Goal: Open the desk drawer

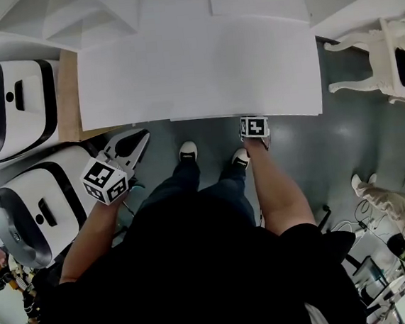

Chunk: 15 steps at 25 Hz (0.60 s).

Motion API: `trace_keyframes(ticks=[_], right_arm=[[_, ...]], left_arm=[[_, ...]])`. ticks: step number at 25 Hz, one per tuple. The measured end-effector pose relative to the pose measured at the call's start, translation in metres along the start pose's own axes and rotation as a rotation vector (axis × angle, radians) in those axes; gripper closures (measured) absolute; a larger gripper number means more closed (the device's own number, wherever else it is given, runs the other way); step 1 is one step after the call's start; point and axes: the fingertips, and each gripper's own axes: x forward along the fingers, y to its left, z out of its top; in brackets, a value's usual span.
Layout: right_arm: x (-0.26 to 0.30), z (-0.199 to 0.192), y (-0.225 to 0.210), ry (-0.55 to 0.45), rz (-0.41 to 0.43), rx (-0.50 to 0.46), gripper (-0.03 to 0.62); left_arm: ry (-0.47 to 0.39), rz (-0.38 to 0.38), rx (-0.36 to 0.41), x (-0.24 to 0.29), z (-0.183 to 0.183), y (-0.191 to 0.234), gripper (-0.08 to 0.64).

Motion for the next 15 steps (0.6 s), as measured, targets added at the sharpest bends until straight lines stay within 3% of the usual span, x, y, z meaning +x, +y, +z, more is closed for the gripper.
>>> trace_keyframes(ticks=[15], right_arm=[[-0.009, -0.037, 0.005, 0.014, 0.005, -0.003, 0.518]], left_arm=[[-0.031, -0.055, 0.080, 0.008, 0.018, -0.016, 0.537]])
